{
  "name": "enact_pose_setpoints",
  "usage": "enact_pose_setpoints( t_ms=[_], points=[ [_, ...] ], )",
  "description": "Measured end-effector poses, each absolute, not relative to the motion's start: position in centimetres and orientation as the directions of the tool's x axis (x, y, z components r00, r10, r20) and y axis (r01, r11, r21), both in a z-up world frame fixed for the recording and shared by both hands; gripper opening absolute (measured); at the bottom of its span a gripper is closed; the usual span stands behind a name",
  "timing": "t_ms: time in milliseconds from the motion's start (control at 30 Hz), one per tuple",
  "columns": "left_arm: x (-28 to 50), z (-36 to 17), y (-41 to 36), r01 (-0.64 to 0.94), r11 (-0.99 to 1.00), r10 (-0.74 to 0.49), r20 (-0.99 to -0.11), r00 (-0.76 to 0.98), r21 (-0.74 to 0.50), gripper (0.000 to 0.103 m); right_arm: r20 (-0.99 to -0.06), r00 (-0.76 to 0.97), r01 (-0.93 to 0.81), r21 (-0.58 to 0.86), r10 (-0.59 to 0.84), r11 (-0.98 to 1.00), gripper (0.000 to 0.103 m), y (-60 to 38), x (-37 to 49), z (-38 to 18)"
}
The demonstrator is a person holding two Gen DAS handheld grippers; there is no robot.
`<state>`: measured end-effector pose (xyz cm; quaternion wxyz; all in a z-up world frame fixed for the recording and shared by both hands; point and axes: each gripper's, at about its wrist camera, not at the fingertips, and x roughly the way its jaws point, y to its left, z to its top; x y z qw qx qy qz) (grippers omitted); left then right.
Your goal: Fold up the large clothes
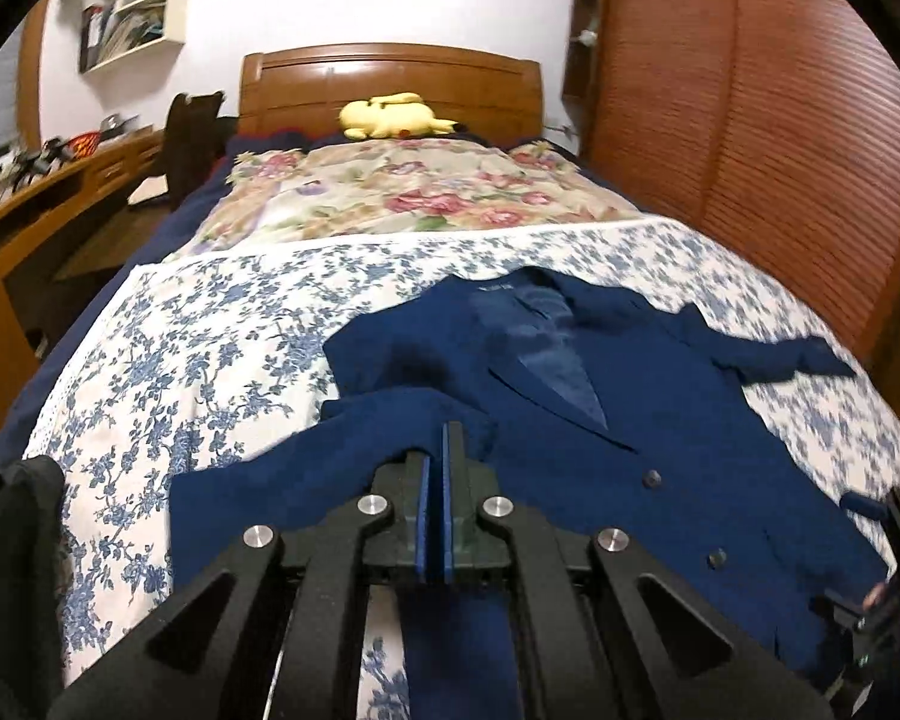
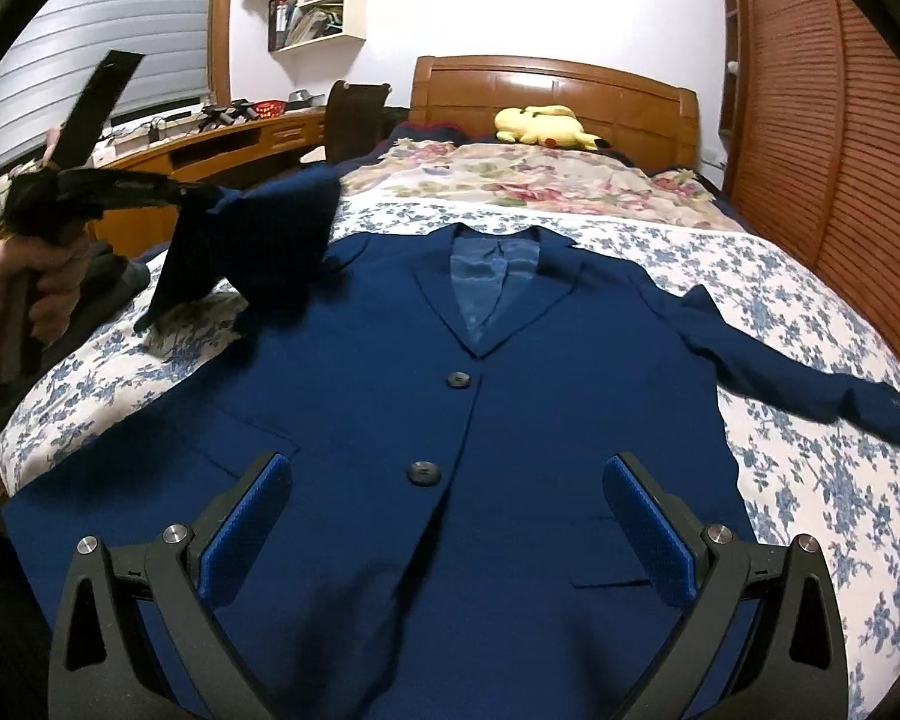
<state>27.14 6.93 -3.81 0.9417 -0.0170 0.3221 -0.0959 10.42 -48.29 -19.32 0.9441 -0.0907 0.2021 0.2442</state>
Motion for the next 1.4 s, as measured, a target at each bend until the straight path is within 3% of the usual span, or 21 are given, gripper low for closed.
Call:
enact_pose_setpoints(
  t_ms=[267, 433, 733, 967, 1167, 1400],
  points=[
    [24.4, -4.3, 8.9, 0.206, 0.975, -0.21, -0.625, 0.752, -0.079, 0.004, -0.42, 0.791, -0.526, -0.097, 0.444, 0.845, 0.103, -45.1, 11.7, -17.9],
    [21.7, -3.2, 12.8, 0.188, 0.978, -0.207, -0.576, 0.791, -0.093, 0.027, -0.415, 0.772, -0.576, -0.139, 0.481, 0.806, 0.103, -40.8, 13.0, -16.6],
    [19.2, -3.5, 20.3, 0.08, 0.991, -0.128, -0.556, 0.821, -0.11, 0.031, -0.473, 0.67, -0.707, -0.172, 0.572, 0.686, 0.103, -30.7, 16.7, -16.0],
    [18.0, -3.2, 24.5, 0.004, 0.989, -0.082, -0.533, 0.842, -0.146, 0.031, -0.586, 0.507, -0.821, -0.104, 0.632, 0.562, 0.101, -22.7, 20.6, -18.6],
    [17.3, -3.1, 26.2, -0.032, 0.988, -0.052, -0.524, 0.85, -0.15, 0.032, -0.667, 0.404, -0.868, -0.064, 0.626, 0.492, 0.093, -16.9, 23.3, -21.6],
    [17.6, -3.4, 26.5, -0.044, 0.99, -0.034, -0.53, 0.848, -0.135, 0.032, -0.748, 0.4, -0.881, -0.153, 0.53, 0.449, 0.079, -12.4, 24.6, -24.5]
  ],
)
